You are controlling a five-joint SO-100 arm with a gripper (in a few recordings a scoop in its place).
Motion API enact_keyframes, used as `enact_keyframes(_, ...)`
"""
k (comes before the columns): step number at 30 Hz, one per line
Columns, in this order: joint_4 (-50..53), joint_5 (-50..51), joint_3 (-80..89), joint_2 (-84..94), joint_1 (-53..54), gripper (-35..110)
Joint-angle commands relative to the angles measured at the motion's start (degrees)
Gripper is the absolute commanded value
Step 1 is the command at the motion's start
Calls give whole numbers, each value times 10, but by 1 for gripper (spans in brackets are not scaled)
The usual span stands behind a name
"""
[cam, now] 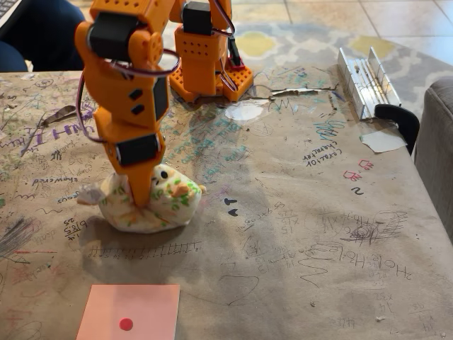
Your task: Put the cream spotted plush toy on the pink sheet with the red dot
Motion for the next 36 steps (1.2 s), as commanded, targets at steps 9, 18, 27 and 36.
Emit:
enact_keyframes(9,-62,105,268,570,-50,0)
enact_keyframes(18,56,264,151,964,-186,0)
enact_keyframes(27,64,282,-18,1111,-224,0)
enact_keyframes(36,-217,240,-180,436,-99,0)
